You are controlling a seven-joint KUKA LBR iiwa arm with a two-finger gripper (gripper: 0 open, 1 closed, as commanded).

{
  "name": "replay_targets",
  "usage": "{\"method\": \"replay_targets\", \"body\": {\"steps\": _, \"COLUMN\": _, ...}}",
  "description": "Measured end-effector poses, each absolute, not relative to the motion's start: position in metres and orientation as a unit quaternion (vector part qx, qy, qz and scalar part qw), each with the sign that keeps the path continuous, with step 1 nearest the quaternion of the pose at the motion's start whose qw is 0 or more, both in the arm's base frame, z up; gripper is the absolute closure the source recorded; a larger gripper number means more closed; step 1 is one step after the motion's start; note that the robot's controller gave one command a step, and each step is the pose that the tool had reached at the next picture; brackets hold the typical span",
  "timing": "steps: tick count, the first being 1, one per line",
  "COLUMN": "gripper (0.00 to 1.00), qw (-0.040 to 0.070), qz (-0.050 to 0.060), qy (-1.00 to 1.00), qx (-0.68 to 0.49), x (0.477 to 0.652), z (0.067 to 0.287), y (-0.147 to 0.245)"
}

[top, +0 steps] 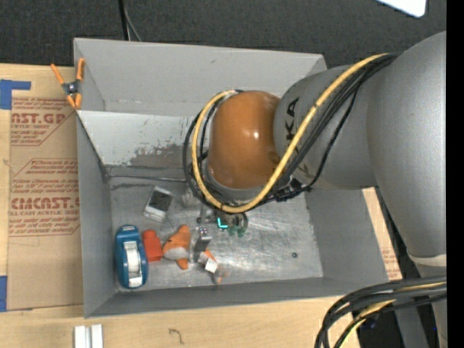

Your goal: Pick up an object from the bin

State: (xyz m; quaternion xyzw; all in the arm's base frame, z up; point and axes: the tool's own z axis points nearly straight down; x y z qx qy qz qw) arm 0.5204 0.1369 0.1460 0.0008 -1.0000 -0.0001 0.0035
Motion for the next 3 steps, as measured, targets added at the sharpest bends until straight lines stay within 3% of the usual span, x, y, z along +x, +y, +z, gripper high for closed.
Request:
{"method": "replay_targets", "body": {"steps": 1, "gripper": 0.00, "qw": 0.000, "qz": -0.001, "qy": -1.000, "qx": 0.000, "x": 0.523, "z": 0.150, "y": 0.136}}
{"method": "replay_targets", "body": {"steps": 2, "gripper": 0.00, "qw": -0.002, "qz": -0.001, "qy": -0.997, "qx": -0.074, "x": 0.512, "z": 0.093, "y": 0.115}}
{"method": "replay_targets", "body": {"steps": 3, "gripper": 0.00, "qw": 0.001, "qz": 0.000, "qy": -0.991, "qx": -0.135, "x": 0.508, "z": 0.072, "y": 0.113}}
